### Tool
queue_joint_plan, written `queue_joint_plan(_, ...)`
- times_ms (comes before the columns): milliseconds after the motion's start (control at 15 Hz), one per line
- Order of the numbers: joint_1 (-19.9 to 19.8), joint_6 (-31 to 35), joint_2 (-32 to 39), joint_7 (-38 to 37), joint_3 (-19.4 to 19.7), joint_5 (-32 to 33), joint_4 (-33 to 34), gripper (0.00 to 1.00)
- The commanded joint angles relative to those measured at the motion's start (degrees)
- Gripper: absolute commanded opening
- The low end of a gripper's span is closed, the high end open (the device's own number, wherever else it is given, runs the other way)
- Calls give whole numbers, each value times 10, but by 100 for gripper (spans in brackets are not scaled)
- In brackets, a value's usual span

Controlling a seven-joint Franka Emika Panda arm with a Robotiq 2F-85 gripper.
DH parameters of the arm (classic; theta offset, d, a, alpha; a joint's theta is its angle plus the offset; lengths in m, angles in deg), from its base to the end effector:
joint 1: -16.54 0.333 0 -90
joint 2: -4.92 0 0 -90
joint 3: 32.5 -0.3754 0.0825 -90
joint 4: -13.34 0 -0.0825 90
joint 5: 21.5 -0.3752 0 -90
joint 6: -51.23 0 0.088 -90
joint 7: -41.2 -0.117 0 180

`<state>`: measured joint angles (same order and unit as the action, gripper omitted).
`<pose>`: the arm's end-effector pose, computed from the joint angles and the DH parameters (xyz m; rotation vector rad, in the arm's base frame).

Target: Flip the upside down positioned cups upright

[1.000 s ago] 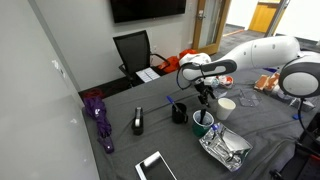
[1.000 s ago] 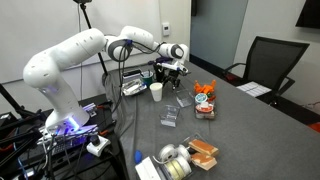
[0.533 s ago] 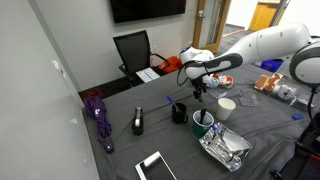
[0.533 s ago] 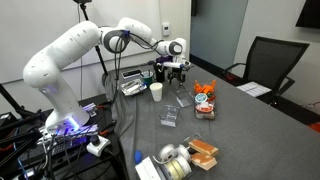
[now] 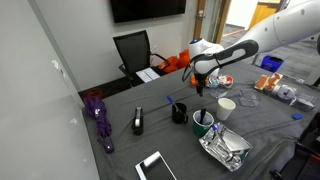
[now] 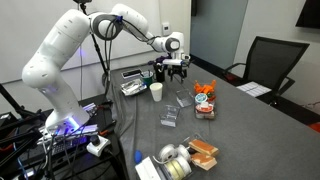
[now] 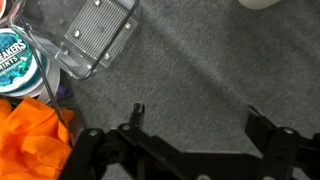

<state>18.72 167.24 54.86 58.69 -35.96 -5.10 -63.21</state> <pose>0.7569 0.0445 0.2257 2.8446 0.7807 -0.2945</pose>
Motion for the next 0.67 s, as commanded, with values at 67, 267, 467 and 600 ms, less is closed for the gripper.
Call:
queue_joint_plan(67, -30, 85, -109, 48, -12, -20, -159, 100)
queue_joint_plan(267, -42, 120, -161, 70, -15, -34, -234, 100)
queue_joint_plan(467, -54, 156, -208, 90, -18, -49, -308, 100)
queue_joint_plan(600, -57, 171, -232, 100, -18, -57, -343, 100)
